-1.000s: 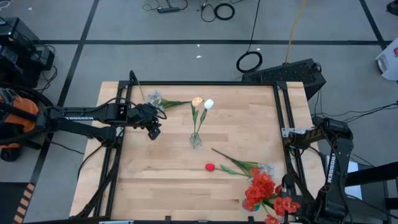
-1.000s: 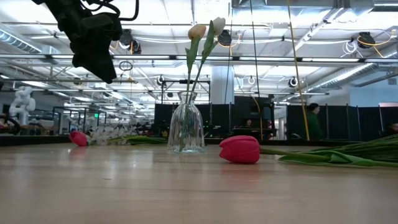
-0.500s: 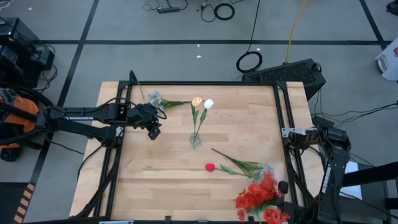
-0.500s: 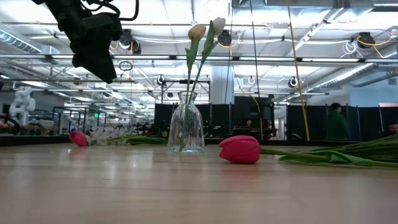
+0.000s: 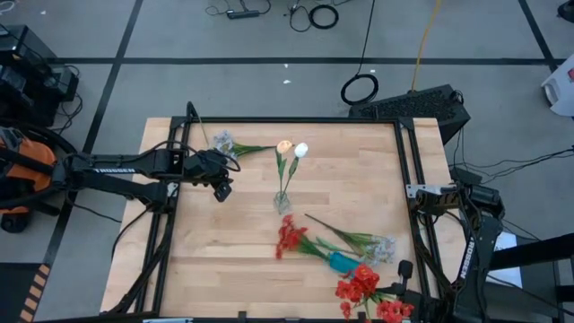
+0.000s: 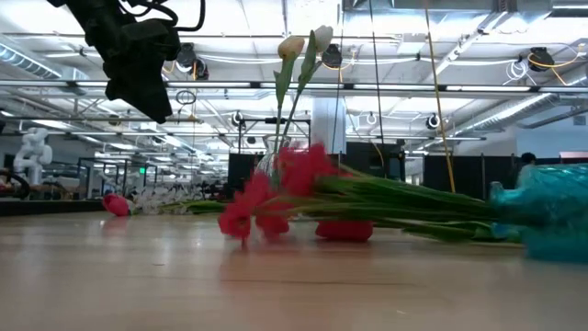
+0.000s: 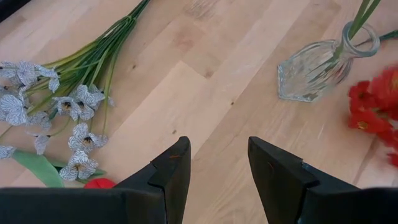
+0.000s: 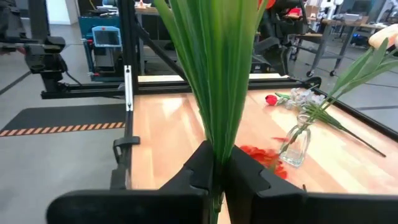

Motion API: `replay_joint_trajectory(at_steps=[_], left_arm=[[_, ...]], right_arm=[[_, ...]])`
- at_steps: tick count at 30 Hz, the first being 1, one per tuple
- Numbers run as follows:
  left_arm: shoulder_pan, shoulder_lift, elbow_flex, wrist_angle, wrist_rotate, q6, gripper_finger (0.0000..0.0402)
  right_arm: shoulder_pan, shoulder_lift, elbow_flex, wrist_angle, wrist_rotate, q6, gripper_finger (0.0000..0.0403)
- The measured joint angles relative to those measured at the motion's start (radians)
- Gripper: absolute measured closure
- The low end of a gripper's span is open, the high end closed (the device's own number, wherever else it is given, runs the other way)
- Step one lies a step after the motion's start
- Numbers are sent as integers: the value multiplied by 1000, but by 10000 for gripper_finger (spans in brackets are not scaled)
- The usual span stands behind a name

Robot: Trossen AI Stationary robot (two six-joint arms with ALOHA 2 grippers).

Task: Sort flowers into vase by color
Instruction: Put the red flowers into the blue vase

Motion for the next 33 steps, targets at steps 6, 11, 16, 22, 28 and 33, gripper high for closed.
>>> replay_joint_trajectory(at_steps=[6,11,16,22,28,33], left_arm=[[0,0,0,9,3,0,236],[0,0,0,53,4,0,236],[-9,0,0,88,13,0,236],[-53,0,0,88,12,8,236],[-105,0,0,86,10,6,236],[-161,0,0,84,7,3,236]], right_arm=[[-59,0,0,-8,-5,-18,390],[-122,-13,0,-62,-25,29,392],[-216,-37,0,-84,-130,50,392],[-370,-69,0,-80,-480,-41,392],[-563,-92,2,-73,-725,-279,392],[-735,-91,2,-128,-978,-454,396]])
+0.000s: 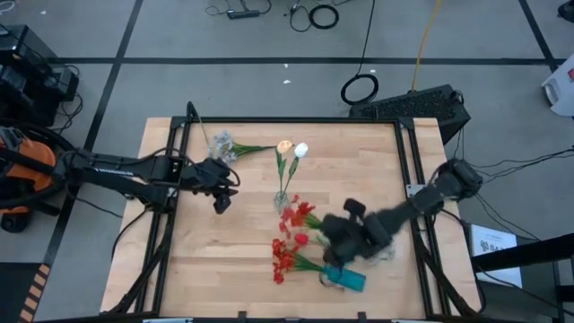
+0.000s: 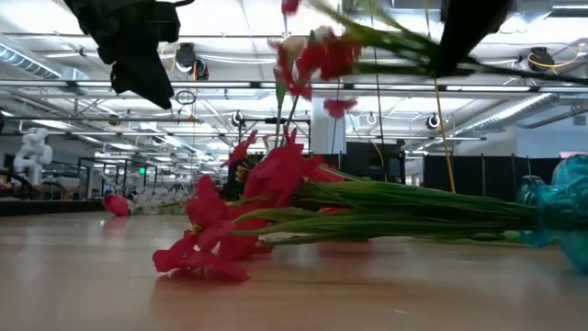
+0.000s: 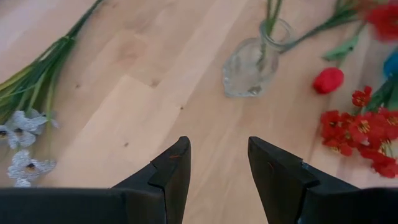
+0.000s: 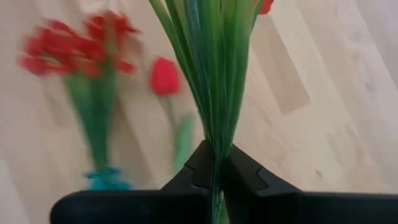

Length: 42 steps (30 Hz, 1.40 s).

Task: Sort flowers into vase by color
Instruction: Put the red flowers into the blue vase

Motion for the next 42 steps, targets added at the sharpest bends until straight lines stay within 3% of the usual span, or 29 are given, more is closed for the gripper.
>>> replay_joint_trajectory(at_steps=[6,13,24,34,38,42], left_arm=[[-62,0,0,-1,-1,-1,236],[-112,0,0,-1,-18,-1,236],[-158,0,0,-1,-33,-1,236],[-167,0,0,-1,-44,-1,236],[-166,0,0,2,-57,-2,236],[-166,0,0,17,-57,-2,236]], right_arm=[[-130,0,0,-120,-143,-166,398],[-266,0,-6,-112,-249,-336,396],[-396,-11,-226,39,-463,-452,400],[-486,-200,-550,307,-493,-256,399],[-538,-302,-641,324,-497,-120,395],[-562,-395,-674,303,-520,-58,366]])
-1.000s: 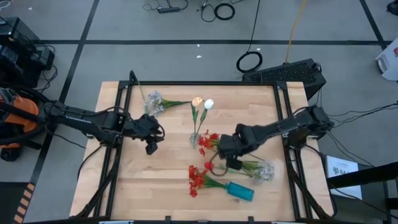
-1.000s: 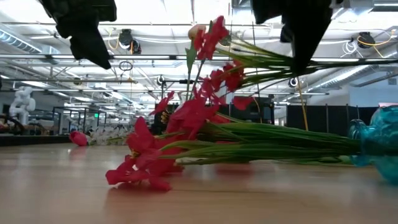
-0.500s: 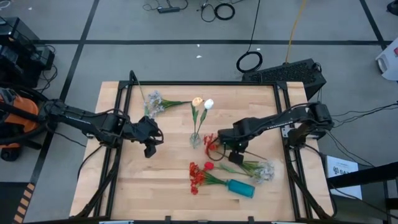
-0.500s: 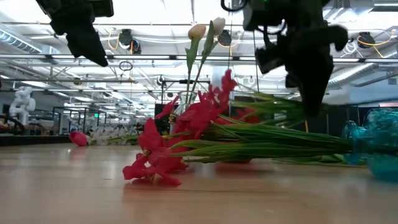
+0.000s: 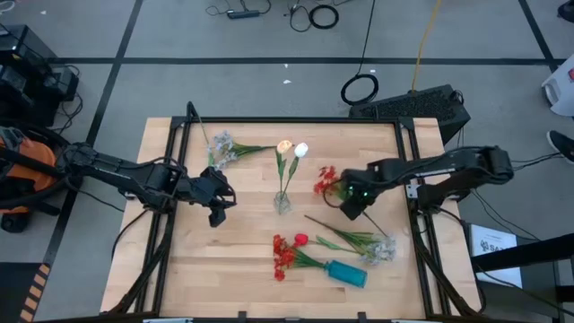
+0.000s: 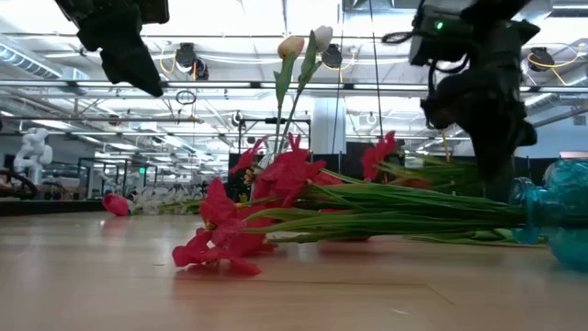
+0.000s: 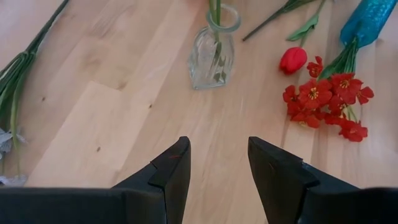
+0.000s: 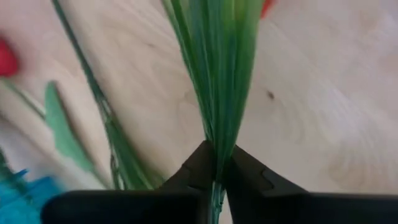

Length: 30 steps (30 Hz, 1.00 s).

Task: Sort flowers into vase by color
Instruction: Put the red flowers into the blue vase, then adjust the blue vase on the table

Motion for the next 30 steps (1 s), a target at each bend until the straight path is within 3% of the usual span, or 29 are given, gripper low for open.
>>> replay_joint_trajectory(at_steps=[11,15,22,30], left_arm=[[0,0,0,2,-11,-79,236],[-13,0,0,22,-11,-80,236],[-79,68,0,129,-12,-83,236],[-181,253,0,193,3,-186,236]], right_arm=[[-1,-141,0,-32,5,36,220],[3,-165,0,-51,-21,26,191],[60,-210,65,-55,-4,74,200],[257,-171,298,-42,167,74,256]])
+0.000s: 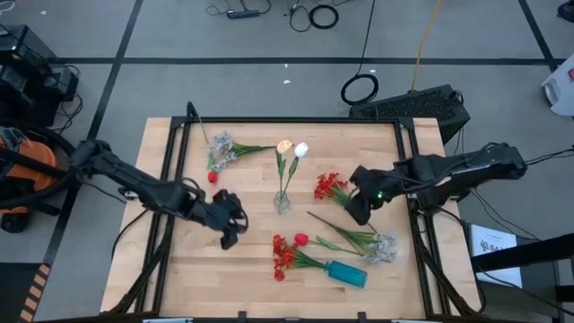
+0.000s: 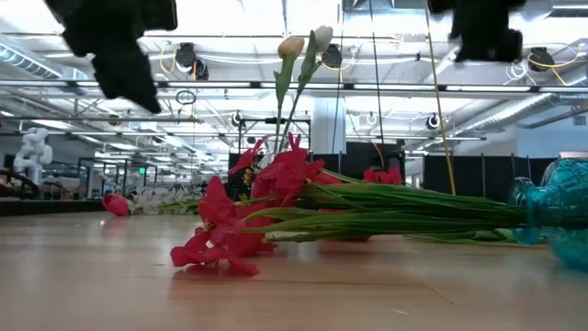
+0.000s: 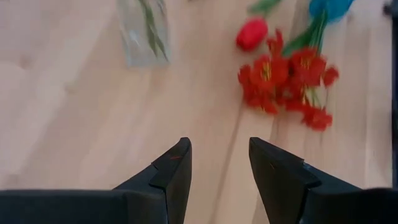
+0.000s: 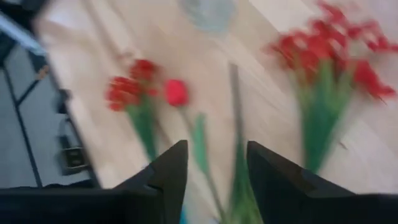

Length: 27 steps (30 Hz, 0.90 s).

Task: Sort flowers into vase by color
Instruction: Adjust the blue vase on the table

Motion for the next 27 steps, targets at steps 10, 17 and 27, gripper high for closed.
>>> replay_joint_trajectory(at_steps=[10,17,27], left_arm=[[-78,166,0,132,7,-74,236],[-81,181,0,150,6,-74,236],[-81,181,0,152,6,-19,236]], right_arm=[[217,291,304,17,90,-26,347],[271,467,314,3,-14,-61,366],[284,590,314,-20,-94,17,234]])
